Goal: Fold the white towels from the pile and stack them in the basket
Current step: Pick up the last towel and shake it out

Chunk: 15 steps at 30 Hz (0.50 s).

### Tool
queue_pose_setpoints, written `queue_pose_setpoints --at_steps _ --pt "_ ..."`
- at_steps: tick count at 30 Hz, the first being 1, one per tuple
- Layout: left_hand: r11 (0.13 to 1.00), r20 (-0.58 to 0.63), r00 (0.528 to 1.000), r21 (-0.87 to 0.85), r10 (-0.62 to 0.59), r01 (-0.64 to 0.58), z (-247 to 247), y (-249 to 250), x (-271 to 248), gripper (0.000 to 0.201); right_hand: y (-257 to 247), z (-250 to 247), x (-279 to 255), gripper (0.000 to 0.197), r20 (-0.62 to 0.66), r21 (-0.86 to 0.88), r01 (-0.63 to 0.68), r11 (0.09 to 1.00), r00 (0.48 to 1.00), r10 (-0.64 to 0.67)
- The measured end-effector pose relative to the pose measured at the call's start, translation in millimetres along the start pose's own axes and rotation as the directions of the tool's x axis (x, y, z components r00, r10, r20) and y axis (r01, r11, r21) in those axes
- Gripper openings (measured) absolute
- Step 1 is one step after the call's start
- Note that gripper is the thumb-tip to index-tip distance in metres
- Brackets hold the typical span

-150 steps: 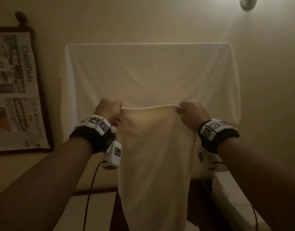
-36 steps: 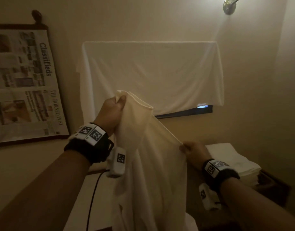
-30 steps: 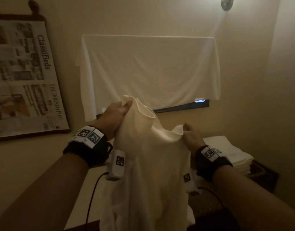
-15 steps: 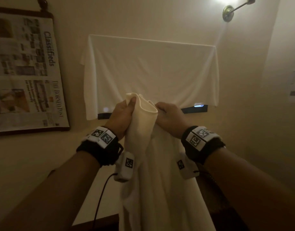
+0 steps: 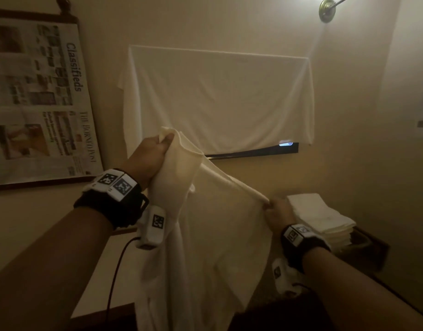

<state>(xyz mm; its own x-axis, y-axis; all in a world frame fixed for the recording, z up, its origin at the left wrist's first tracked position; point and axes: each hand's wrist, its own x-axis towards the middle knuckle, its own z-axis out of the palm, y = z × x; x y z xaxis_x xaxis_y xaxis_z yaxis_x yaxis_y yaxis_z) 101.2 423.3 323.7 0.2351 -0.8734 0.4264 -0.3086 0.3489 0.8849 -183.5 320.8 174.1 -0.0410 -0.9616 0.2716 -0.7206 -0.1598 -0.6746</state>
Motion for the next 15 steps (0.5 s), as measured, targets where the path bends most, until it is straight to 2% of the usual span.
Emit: queue_pose_setpoints --at_steps 2,5,8,10,13,15 --pt "1.000 0.012 1.000 -0.002 -0.020 0.020 -1 -6 -7 0.029 -30 -7 -2 0.024 -0.017 0.086 0.046 0.995 0.999 -0.045" --pt "0.999 0.043 0.999 -0.030 -0.022 0.023 -1 -12 -19 0.032 -81 -11 -4 0.015 -0.049 0.214 0.215 0.953 0.977 -0.209" --pt "0.998 0.042 0.999 -0.058 -0.023 0.025 -2 -18 -30 0.035 -128 -21 -16 0.009 -0.089 0.163 0.448 0.879 0.894 -0.439" --pt "0.995 0.044 0.998 -0.097 -0.034 0.039 -3 -22 -34 0.042 -151 -31 -22 0.020 -0.096 0.086 0.565 0.820 0.824 -0.558" --pt "0.985 0.063 0.997 -0.163 -0.037 0.047 3 -21 -40 0.033 -171 -40 -25 0.029 -0.100 0.119 0.623 0.773 0.782 -0.615" --pt "0.984 0.079 0.996 -0.173 -0.039 0.052 8 -18 -42 0.037 -176 -43 -27 0.028 -0.110 0.118 0.639 0.760 0.769 -0.630"
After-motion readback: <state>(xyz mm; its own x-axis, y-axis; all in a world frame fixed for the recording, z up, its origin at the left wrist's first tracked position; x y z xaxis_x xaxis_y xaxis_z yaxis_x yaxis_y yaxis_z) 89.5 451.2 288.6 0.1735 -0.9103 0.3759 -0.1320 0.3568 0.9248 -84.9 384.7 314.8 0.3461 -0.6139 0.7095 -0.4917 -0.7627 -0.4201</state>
